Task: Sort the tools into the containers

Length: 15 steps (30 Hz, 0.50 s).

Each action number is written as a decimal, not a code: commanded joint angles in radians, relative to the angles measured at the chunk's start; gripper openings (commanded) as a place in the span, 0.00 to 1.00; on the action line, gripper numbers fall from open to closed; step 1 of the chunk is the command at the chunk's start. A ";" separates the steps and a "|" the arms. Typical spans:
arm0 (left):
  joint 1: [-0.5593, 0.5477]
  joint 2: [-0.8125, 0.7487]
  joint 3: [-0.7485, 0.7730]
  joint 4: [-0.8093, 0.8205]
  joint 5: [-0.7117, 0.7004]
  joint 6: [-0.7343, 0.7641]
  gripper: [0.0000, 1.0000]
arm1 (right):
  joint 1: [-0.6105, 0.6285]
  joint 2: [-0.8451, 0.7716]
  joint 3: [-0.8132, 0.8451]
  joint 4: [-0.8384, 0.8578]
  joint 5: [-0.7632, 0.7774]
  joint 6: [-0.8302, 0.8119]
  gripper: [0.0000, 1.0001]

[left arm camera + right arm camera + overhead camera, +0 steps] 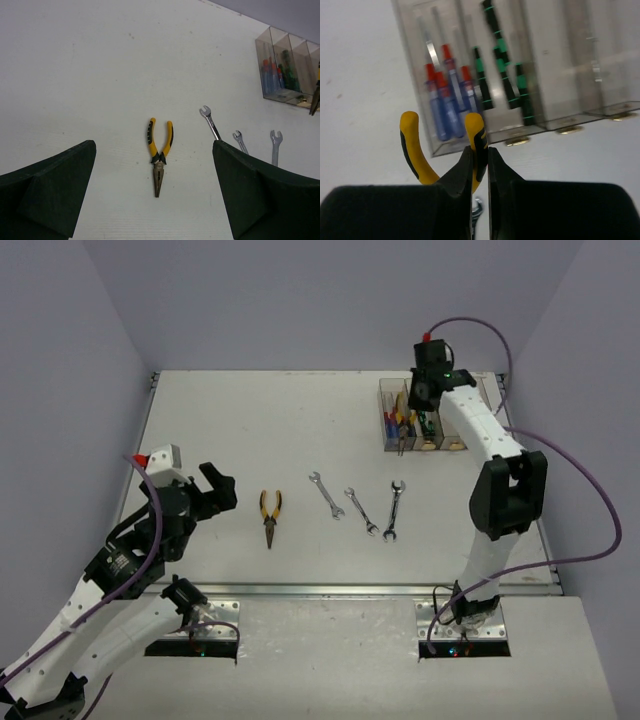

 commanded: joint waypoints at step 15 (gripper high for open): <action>0.006 -0.024 -0.009 0.067 0.046 0.035 1.00 | -0.245 0.321 0.377 0.286 0.385 -0.471 0.00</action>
